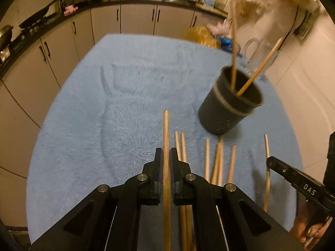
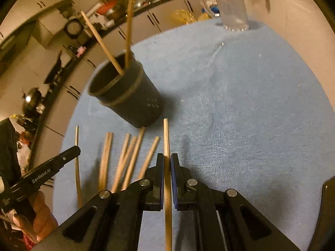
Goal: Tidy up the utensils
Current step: 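Raise the left tool's chopstick over the black cup while the right tool carries its chopstick there, then open the left tool over the cup while the right tool opens to drop its chopstick, then return the left tool to the chopsticks and grasp one while the right tool grasps another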
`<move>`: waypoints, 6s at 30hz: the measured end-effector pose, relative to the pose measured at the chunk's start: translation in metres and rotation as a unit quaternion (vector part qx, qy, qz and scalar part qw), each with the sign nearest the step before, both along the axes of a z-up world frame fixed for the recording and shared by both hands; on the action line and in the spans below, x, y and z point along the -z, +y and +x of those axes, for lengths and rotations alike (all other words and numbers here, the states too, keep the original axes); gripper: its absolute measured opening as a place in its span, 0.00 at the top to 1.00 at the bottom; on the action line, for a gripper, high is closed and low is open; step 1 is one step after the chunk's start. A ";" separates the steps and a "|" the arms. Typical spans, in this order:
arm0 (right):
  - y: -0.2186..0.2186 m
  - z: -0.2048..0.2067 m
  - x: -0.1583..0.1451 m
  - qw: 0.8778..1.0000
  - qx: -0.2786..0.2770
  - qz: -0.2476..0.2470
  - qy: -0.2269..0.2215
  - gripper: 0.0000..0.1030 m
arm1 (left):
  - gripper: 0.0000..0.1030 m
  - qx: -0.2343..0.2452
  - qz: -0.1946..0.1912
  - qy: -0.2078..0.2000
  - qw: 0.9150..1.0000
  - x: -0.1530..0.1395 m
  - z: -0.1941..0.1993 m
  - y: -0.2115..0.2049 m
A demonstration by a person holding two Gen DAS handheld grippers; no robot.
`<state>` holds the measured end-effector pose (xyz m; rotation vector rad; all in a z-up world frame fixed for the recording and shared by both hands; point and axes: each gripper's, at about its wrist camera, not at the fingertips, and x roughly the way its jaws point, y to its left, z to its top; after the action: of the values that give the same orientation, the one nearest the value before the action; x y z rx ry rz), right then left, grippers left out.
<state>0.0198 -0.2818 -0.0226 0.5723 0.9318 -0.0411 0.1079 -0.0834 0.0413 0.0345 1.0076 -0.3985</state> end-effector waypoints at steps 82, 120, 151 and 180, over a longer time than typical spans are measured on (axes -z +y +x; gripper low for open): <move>-0.045 0.010 -0.205 0.965 0.047 -0.034 -0.256 0.94 | 0.94 0.031 -0.093 -0.144 0.985 -0.200 0.038 -0.058; -0.040 0.066 -0.106 0.984 0.064 -0.016 -0.164 0.93 | 0.84 0.030 -0.052 -0.074 0.995 -0.089 0.093 -0.090; -0.013 -0.004 -0.042 0.997 0.029 0.028 -0.066 0.80 | 0.69 0.001 -0.052 -0.020 0.998 -0.042 0.023 -0.005; 0.019 0.011 0.028 0.998 0.012 0.047 0.047 0.80 | 0.75 0.002 0.058 0.079 0.995 0.064 0.039 -0.032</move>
<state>0.0311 -0.2633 -0.0510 0.6734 1.0231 -0.0465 0.1472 -0.1150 -0.0225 0.1113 1.1873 -0.3506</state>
